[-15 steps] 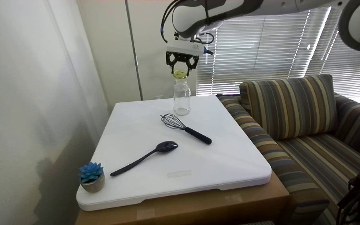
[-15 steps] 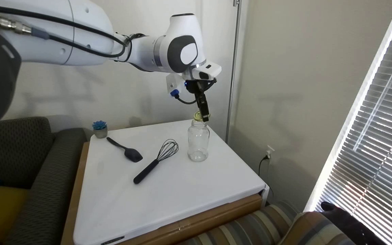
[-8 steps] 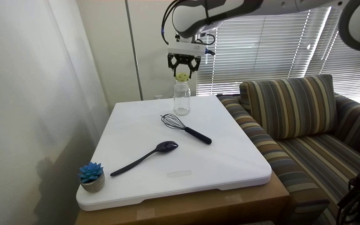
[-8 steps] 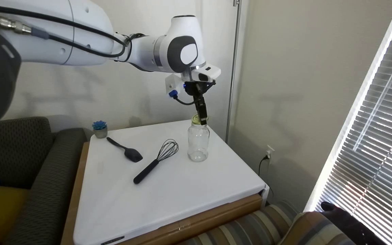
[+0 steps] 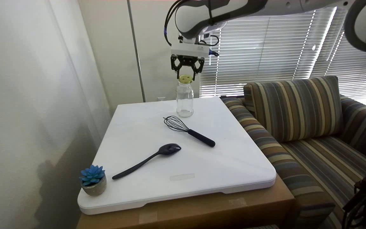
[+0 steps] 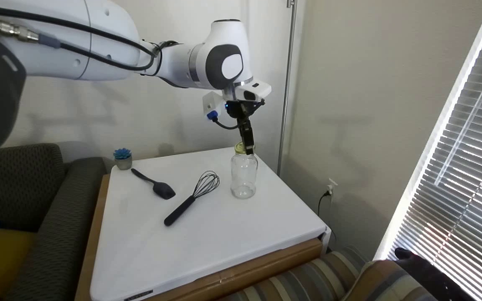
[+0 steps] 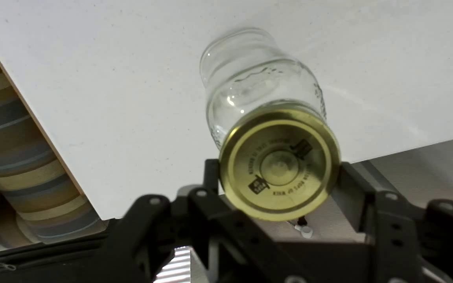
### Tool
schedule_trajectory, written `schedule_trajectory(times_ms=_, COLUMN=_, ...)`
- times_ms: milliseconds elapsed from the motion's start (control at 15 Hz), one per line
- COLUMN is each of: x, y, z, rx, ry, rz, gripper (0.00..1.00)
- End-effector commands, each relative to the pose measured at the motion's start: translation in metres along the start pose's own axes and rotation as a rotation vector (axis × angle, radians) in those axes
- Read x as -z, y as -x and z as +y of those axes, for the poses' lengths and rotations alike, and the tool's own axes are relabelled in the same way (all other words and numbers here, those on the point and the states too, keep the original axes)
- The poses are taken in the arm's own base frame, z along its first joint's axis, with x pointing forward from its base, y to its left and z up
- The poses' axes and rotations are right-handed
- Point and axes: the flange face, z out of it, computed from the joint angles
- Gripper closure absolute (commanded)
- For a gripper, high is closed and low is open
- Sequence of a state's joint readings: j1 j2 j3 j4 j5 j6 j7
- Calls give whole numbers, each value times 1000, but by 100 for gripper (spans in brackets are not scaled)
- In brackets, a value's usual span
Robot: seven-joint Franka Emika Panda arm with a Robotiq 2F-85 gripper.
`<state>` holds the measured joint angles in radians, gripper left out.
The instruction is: Place the lid on the jar
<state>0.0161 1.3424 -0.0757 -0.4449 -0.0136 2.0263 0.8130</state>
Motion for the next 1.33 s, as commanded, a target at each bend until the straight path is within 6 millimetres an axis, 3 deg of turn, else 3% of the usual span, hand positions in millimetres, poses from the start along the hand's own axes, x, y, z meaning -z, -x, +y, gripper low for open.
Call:
schedule_trajectory(times_ms=0, x=3, y=-3, z=0, rx=-3, ry=-25, rz=-6, gripper=53)
schedule_trajectory(times_ms=867, x=0, y=-1, z=-1, rx=-2, ry=-33, rz=-2, gripper=53)
schedule_trajectory(times_ms=933, x=-1, y=-1, z=-1, rx=-3, ry=-33, rz=-2, gripper=44)
schedule_trajectory(times_ms=1067, x=-1, y=-1, z=-2, rx=-3, ry=-33, rz=-1, gripper=50)
schedule_trajectory(times_ms=1133, x=-1, y=-1, z=-2, rx=-4, ry=-33, rz=-1, gripper=46)
schedule_trajectory(times_ms=1267, x=-1, y=-1, z=-2, rx=-5, ry=-33, rz=-1, gripper=27)
